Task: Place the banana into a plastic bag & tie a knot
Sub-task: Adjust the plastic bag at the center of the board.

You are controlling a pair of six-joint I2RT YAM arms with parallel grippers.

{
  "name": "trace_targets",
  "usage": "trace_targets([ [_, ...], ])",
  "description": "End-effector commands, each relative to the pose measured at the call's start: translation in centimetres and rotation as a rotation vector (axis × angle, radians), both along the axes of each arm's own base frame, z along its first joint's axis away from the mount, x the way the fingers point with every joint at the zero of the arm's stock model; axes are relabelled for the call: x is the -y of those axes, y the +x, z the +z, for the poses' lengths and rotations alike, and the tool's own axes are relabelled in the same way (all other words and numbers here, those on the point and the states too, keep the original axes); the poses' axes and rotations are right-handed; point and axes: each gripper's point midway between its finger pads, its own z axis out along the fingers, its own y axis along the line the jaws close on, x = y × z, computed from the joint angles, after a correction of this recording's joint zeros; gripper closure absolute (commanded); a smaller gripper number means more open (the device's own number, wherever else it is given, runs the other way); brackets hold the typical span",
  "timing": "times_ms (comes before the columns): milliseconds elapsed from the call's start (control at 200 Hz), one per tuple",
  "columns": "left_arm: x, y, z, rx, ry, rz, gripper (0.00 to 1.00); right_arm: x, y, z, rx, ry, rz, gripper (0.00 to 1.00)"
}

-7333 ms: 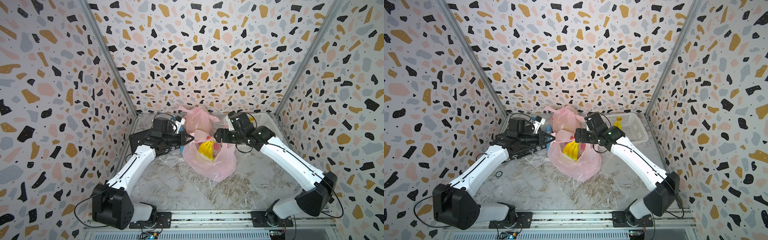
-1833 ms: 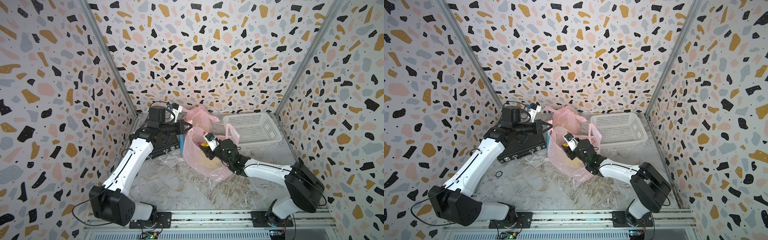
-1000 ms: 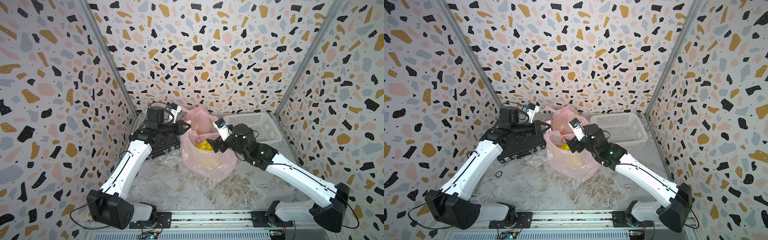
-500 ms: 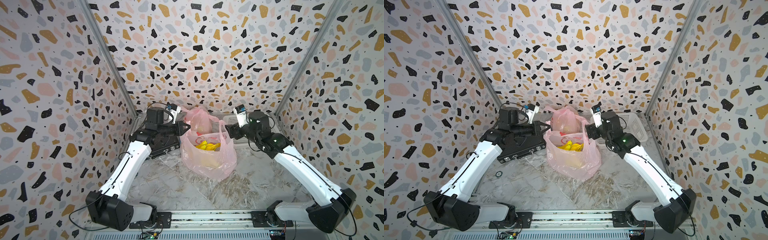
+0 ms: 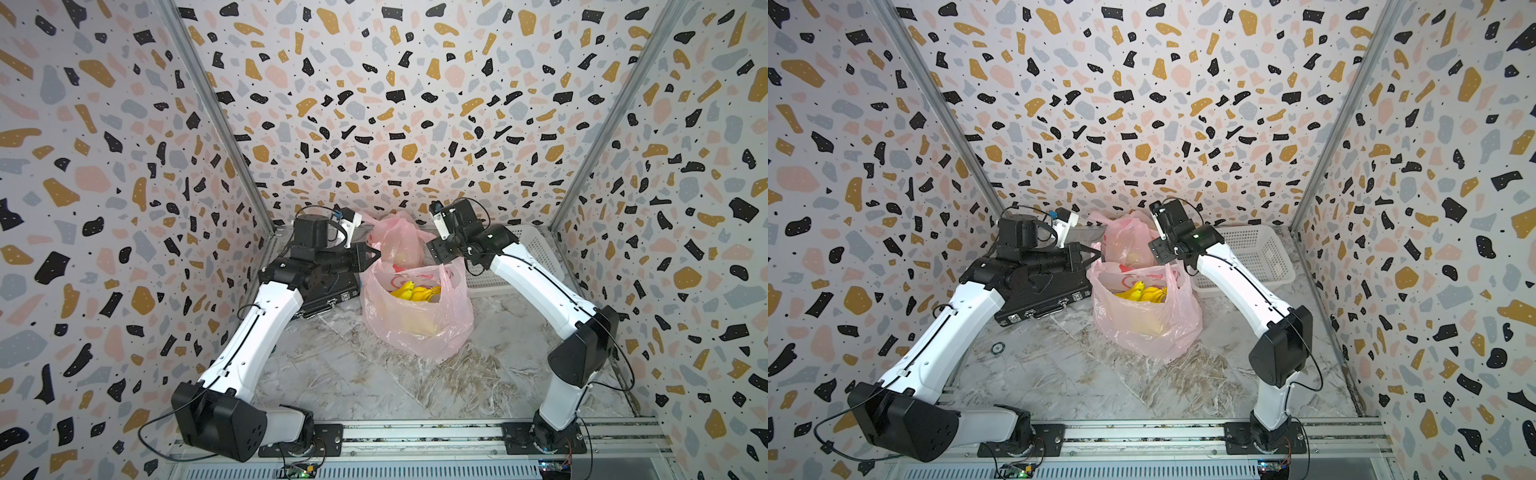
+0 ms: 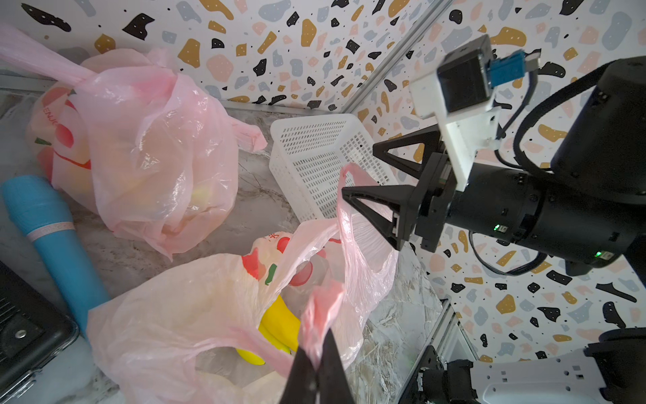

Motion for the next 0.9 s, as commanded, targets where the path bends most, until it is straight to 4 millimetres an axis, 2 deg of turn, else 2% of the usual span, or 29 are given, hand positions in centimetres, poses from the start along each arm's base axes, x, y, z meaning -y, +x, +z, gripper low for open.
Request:
trace_targets([
  [0,0.0,-0.1,0.7,0.047,0.001,-0.007,1.00,0.7,0.1,1.4,0.048,-0.117,-0.034,0.17],
  [285,0.0,-0.1,0.7,0.051,0.005,-0.008,1.00,1.2,1.0,0.1,0.073,-0.280,-0.095,0.23],
  [440,0.1,0.0,0.6,0.049,0.001,-0.010,1.00,1.1,1.2,-0.9,0.063,-0.325,-0.095,0.32],
  [526,0.0,-0.1,0.6,0.045,0.002,-0.009,1.00,1.1,1.1,-1.2,0.054,-0.341,-0.093,0.47],
  [596,0.0,-0.1,0.7,0.049,0.002,-0.006,1.00,0.9,0.8,-1.1,0.055,-0.340,-0.088,0.67],
  [711,-0.1,-0.4,1.2,0.055,-0.003,-0.002,1.00,0.3,0.1,0.4,0.076,-0.291,-0.071,1.00],
  [826,-0.3,-0.8,1.9,0.059,-0.005,0.009,1.00,-1.0,-1.4,2.7,0.092,-0.132,-0.009,1.00],
  [896,-0.6,-1.1,2.3,0.063,0.006,0.019,1.00,-1.8,-2.9,4.8,0.120,0.003,0.051,1.00],
])
